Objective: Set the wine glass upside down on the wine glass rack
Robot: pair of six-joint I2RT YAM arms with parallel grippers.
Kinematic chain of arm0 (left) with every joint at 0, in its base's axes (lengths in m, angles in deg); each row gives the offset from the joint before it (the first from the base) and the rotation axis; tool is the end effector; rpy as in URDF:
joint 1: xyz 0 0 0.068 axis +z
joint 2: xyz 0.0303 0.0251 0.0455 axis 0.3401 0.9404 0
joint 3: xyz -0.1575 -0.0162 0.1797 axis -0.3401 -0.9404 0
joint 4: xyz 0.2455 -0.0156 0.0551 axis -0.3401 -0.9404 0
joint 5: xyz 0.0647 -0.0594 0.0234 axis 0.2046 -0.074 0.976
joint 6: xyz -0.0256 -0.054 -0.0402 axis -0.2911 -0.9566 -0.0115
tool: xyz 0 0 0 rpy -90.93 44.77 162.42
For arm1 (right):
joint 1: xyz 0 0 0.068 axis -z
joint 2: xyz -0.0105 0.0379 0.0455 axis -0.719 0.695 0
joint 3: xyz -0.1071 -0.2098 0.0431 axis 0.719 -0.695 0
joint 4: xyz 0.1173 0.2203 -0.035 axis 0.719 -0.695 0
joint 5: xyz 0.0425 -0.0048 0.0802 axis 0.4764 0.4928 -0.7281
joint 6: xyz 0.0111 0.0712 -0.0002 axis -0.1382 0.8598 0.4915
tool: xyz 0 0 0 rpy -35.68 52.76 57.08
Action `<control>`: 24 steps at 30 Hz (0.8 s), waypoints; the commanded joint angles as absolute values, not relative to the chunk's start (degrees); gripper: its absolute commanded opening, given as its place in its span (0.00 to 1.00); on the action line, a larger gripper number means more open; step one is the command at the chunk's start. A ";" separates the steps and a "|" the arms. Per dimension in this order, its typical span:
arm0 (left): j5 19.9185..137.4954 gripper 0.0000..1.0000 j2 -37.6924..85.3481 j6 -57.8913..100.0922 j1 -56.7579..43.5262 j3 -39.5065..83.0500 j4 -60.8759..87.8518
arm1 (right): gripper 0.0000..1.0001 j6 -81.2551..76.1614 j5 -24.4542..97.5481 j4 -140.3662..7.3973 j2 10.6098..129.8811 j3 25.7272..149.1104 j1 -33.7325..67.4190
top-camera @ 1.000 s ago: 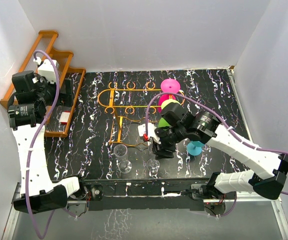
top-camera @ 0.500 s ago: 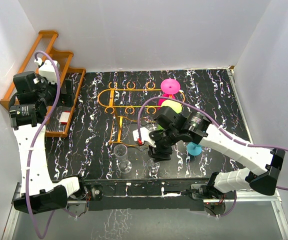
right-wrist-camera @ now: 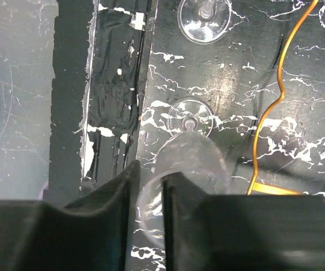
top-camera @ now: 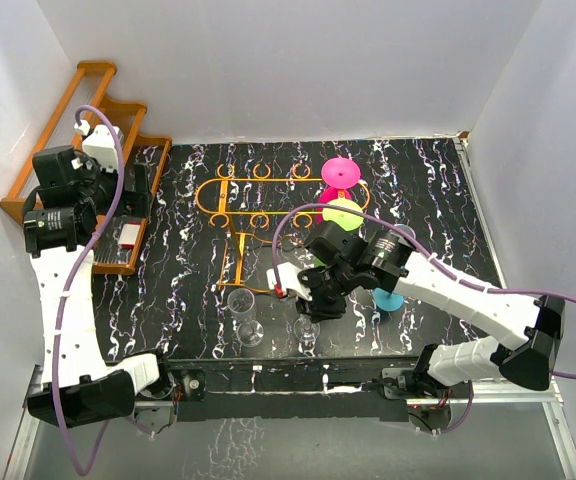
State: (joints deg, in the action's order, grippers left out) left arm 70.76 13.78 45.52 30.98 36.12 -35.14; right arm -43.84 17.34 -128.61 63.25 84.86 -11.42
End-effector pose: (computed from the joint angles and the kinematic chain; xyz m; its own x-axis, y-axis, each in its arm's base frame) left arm 0.2390 0.0300 0.4065 -0.3960 0.1399 -0.9076 0.1546 0.9844 0.0843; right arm 0.1117 0.2244 0.2759 0.0882 -0.7995 -0.5941 -0.9819 -0.1701 0.0831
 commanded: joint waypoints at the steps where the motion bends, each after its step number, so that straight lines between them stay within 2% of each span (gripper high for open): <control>1: 70.09 0.97 13.08 46.26 31.29 36.07 -34.82 | 0.14 -44.07 18.20 -126.35 62.03 85.16 -11.77; 2: 70.16 0.97 13.23 46.39 31.31 36.39 -34.99 | 0.09 -44.15 17.99 -126.54 61.96 85.79 -11.75; 3: 70.24 0.97 13.39 46.54 31.31 37.00 -35.39 | 0.08 -44.26 18.00 -126.80 61.87 86.83 -11.77; 11: 73.56 0.97 14.41 51.79 31.31 48.41 -40.88 | 0.08 -41.57 12.82 -128.71 55.81 93.96 -11.77; 16: 75.32 0.97 14.87 50.29 31.31 56.22 -40.72 | 0.08 -41.17 15.10 -134.06 53.86 101.27 -11.77; 24: 68.32 0.97 13.54 46.01 31.32 59.72 -34.80 | 0.08 -40.21 19.65 -135.93 49.30 107.98 -11.75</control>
State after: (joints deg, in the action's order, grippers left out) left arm 73.27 14.18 49.02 31.02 57.85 -38.26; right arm -41.33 17.40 -135.95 51.23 103.16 -11.42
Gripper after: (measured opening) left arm 0.970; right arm 0.143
